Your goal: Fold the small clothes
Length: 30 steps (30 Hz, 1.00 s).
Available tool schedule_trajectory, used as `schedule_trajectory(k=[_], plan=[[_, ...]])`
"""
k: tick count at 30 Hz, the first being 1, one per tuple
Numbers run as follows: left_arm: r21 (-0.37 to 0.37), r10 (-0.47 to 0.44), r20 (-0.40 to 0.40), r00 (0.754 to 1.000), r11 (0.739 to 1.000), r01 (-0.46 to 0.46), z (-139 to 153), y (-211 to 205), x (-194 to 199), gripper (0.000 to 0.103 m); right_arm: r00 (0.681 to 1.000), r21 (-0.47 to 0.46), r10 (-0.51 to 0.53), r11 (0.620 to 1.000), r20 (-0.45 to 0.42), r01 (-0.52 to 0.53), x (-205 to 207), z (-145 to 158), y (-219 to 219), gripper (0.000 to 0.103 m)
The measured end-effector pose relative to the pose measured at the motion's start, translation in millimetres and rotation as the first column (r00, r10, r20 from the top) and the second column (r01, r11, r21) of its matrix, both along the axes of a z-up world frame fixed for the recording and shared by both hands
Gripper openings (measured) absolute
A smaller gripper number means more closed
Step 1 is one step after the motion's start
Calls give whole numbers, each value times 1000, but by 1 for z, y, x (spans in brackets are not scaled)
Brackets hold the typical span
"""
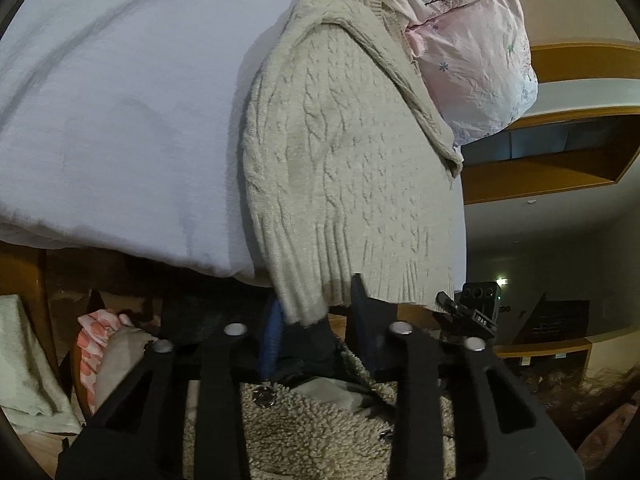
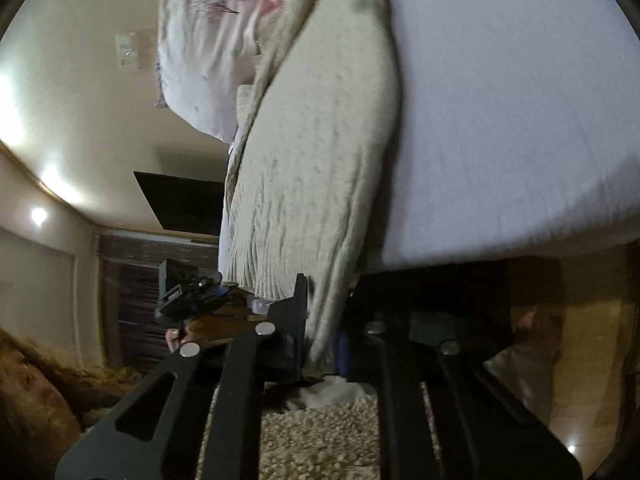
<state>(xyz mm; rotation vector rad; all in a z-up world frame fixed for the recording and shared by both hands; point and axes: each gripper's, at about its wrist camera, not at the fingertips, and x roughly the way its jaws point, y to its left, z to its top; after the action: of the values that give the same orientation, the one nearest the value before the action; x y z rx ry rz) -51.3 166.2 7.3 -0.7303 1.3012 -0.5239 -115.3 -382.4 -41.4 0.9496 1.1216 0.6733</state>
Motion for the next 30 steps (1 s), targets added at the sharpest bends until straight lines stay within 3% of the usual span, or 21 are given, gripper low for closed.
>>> schedule_trajectory(k=[3,7,11,14,15,17,20,23,25,26,27,28,29,30], plan=[[-37,34,48,998,999,-33,10,1,6,10,996,-14,-25,1000,90,27,3,21,-1,7],[-21,57,213,975,998,-54,48,-1,32,8,965,-70,-73,993,254,94,27,72,-11,7],[9,65,391,918,997,-74,96,-16,97,8,891,-95,-139,976,432,198,80,126,-19,7],[25,90,449,889,993,-113,117,-28,152,8,828,-73,-220,951,516,299,141,154,-24,7],[34,104,471,876,990,-135,124,-33,174,8,810,-79,-260,933,526,351,175,160,-26,7],[90,126,488,864,977,-193,125,-46,226,8,811,-113,-305,905,499,409,218,151,-29,7],[174,133,447,885,957,-232,97,-61,286,9,852,-338,-382,798,358,499,291,101,-27,9],[184,148,365,919,956,-227,66,-63,324,9,879,-530,-405,702,253,476,320,65,-18,27],[118,168,343,924,969,-219,57,-52,328,9,872,-524,-407,698,271,489,315,57,-14,45],[115,165,356,920,969,-219,58,-48,325,22,866,-539,-387,679,316,499,310,62,-9,52],[126,164,376,912,966,-226,60,-44,319,36,864,-546,-376,670,336,504,307,66,-7,70],[146,177,395,902,957,-251,62,-35,312,69,853,-588,-386,619,350,521,304,69,-6,86],[153,186,404,896,952,-267,63,-30,307,79,844,-626,-404,568,354,535,305,71,-6,88],[153,186,406,895,951,-267,62,-24,301,78,827,-664,-427,504,365,553,304,75,-9,88]])
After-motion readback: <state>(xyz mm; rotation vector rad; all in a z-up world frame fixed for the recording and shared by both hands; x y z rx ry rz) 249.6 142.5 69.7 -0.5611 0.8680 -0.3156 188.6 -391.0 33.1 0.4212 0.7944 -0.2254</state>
